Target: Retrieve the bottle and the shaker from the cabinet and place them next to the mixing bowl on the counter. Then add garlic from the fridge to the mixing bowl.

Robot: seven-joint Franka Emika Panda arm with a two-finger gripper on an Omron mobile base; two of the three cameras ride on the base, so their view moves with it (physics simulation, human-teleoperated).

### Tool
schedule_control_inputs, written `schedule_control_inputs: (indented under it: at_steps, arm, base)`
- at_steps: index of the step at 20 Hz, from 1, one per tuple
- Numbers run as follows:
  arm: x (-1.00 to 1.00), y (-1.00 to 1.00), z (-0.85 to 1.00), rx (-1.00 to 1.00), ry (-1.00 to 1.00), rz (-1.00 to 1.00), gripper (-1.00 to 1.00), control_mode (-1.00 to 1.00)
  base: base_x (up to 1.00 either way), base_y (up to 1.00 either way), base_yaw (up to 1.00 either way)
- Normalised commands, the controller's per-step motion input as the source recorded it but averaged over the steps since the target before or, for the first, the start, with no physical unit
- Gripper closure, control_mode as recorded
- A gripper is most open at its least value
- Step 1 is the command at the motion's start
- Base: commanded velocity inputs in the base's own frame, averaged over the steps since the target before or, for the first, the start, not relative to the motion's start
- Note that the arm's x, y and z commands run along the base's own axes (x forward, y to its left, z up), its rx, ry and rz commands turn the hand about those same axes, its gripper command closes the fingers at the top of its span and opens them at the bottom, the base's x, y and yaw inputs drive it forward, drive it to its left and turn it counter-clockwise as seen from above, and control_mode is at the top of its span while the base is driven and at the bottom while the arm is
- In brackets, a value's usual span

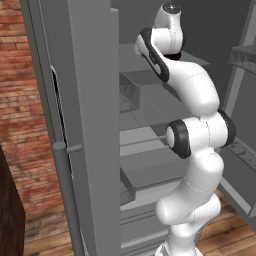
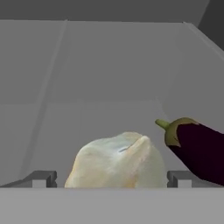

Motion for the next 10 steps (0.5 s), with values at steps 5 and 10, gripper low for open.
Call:
schedule_control_inputs:
  at_steps: [5,10]
  arm:
    - [0.00,0.00,-0.02,0.00,0.00,0.00,-1.00,-1.00]
    - [0.00,0.00,-0.33,0.00,0.00,0.00,-1.00,-1.00]
  base:
    - [0.00,0.00,0.00]
    - [0.00,0.00,0.00]
